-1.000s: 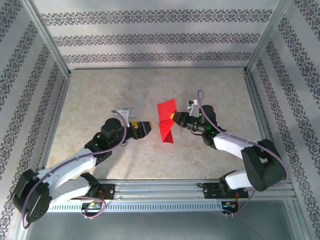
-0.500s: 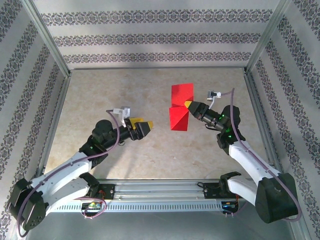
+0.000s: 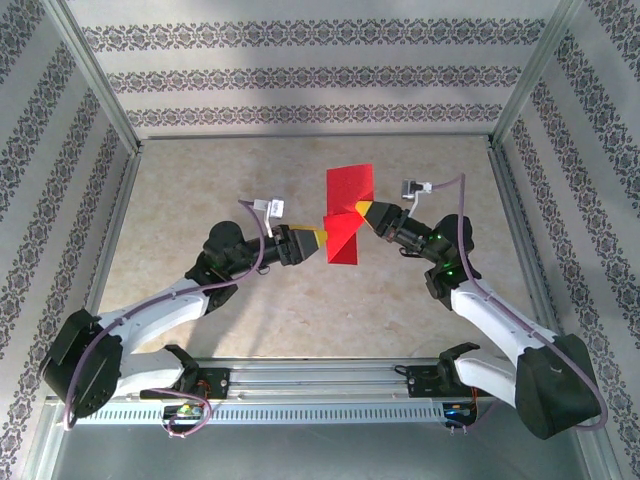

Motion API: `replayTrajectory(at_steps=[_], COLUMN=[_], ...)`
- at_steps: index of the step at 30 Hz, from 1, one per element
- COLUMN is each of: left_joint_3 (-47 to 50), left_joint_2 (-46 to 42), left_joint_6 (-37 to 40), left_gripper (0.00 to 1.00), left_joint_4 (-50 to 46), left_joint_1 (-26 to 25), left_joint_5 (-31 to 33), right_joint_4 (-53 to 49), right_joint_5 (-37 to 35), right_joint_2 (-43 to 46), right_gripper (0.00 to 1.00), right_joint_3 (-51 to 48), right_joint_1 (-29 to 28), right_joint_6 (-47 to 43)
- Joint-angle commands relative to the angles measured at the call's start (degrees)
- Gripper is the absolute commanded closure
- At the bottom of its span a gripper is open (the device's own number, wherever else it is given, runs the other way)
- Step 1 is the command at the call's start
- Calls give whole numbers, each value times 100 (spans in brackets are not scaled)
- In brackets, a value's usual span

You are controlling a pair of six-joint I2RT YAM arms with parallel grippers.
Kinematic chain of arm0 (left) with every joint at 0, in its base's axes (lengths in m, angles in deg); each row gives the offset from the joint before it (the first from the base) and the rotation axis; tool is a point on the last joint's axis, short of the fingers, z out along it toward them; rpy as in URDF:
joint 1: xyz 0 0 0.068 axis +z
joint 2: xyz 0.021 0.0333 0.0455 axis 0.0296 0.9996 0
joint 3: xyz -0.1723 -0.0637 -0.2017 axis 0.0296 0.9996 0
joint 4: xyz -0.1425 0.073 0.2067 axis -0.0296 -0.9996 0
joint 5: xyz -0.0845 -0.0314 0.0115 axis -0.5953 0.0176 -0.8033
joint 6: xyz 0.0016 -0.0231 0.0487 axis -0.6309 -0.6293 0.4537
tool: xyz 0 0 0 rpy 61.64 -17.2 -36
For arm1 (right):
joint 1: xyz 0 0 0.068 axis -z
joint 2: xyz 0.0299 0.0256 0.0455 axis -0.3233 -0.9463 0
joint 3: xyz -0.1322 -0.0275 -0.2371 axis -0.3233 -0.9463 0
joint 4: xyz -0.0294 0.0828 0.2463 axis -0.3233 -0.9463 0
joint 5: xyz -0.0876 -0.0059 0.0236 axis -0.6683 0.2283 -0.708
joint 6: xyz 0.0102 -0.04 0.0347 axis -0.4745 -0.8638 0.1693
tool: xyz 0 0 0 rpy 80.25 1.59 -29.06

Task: Fold a paper plane with a square sheet of paper (fold left side to right side)
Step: Turn over the paper at the bottom-center of the table.

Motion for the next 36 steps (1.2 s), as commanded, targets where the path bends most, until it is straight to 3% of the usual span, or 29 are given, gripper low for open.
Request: replayTrajectory(at_steps=[1,5,9,16,29,36], left_joint_3=[-232,-305,-278,-262,-270,-369], left_joint_2=[139,341,451,365,127,-249], left_joint_6=[-188,-221,-387,-273,-15,583], left_gripper=[13,22,37,57,87,95], left_joint_4=[637,824,1241,987,373,-937], left_joint_1=[-88,-123,-128,-127,-123,-127], left_joint_5=[-178,-261,-284,-192,-33,168], right_joint_4=[483,605,645,627,209,-947], right_joint_5=[-99,-86,-114,-179,-232,-327], right_joint_2=[-88,-285,-377,-377,-198,342], right_gripper=[100,100,100,100,69,51], right_joint_3=[245,324,299,213,55,-162], right_joint_1=[-145,-311,-363,-343,-296,39], right_joint_6=[102,137,157,134,-133,-734])
